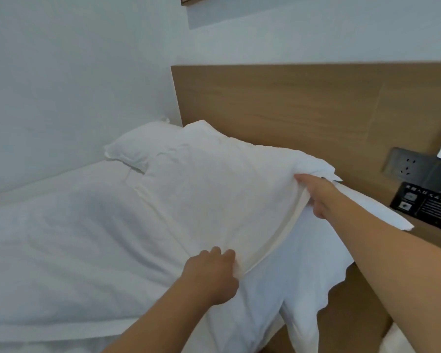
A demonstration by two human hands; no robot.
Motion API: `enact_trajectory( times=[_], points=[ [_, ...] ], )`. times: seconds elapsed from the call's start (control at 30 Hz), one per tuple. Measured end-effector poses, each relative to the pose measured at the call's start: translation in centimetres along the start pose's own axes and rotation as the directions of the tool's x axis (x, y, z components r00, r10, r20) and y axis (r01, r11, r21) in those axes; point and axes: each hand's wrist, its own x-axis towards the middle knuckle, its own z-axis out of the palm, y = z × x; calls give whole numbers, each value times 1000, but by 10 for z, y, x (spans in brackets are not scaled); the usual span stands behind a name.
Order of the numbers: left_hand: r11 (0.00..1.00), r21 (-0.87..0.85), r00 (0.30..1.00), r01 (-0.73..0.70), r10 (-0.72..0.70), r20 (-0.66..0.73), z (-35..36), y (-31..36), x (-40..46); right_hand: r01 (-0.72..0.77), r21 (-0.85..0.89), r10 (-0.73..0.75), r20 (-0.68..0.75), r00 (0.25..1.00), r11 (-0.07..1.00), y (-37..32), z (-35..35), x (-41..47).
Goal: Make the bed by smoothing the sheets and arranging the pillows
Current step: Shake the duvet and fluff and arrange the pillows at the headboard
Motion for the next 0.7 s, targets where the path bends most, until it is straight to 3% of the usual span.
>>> enact_trajectory(
  times=[0.1,0.2,0.27,0.37,0.47,0.57,0.7],
  points=[
    [990,-140,992,-25,7,-126,-7,7,10,197,-100,-194,36,980,975,-19,19,4],
    [945,-326,982,17,-77,-171,-7,18,35,442,29,-432,275,859,897,-58,38,-8],
    [930,-365,969,49,-133,-210,-4,27,53,487,57,-477,330,815,872,-78,39,-6],
    [948,-312,944,64,-159,-289,-3,40,67,412,-105,-391,172,904,905,-68,21,32],
    [974,-224,981,-39,-6,-194,-9,42,57,155,-311,-164,-5,986,938,-21,-15,82],
    [966,-214,990,-143,144,-9,-11,29,35,28,-197,-38,-45,998,980,4,-20,90],
    [944,-305,990,-126,137,13,-10,0,21,-40,18,39,32,999,999,-23,11,70]
  ],
)
